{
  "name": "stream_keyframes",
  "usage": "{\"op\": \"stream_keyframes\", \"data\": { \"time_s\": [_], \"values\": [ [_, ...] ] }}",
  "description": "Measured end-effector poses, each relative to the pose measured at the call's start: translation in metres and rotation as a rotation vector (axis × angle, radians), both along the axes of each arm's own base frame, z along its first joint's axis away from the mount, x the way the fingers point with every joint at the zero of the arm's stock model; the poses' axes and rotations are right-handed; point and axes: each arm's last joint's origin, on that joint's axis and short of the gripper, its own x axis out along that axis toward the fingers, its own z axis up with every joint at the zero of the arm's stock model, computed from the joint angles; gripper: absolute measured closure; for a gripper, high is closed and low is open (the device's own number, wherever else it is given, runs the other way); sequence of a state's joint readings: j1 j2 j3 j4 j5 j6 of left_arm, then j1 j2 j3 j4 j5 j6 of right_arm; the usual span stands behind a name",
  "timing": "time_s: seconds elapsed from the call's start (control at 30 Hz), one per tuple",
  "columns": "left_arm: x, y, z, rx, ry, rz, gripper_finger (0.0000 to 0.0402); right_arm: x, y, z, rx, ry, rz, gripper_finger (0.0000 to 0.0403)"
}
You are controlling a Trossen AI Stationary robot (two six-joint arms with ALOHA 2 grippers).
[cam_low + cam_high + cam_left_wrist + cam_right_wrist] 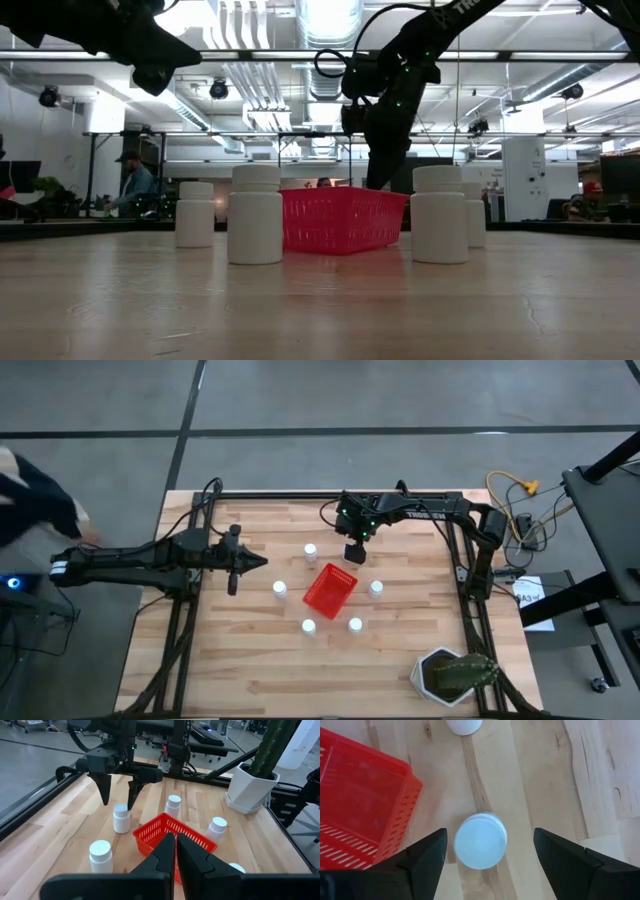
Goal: Pick and place pill bottles into a basket
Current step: Put the white pill bottle into the red basket
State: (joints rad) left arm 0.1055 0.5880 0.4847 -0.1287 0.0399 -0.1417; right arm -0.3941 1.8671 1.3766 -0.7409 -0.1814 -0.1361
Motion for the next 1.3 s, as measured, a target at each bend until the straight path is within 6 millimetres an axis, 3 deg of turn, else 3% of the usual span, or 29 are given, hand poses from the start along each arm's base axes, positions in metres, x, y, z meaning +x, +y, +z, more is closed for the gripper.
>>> {"op": "stream_keyframes", "data": {
  "time_s": [0.4, 0.73, 1.3],
  "values": [
    [0.002, 0.000, -0.001, -0.001, 0.008, 0.000, 0.0402, 0.001, 0.004, -0.002, 0.019, -0.014, 0.023, 0.0117],
    [0.002, 0.000, -0.001, -0.001, 0.010, 0.000, 0.0402, -0.005, 0.010, -0.015, 0.044, 0.027, 0.020, 0.0116],
    [0.002, 0.001, 0.000, 0.003, -0.002, 0.012, 0.0402, 0.000, 0.007, -0.014, 0.034, -0.026, -0.011, 0.0134]
  ]
}}
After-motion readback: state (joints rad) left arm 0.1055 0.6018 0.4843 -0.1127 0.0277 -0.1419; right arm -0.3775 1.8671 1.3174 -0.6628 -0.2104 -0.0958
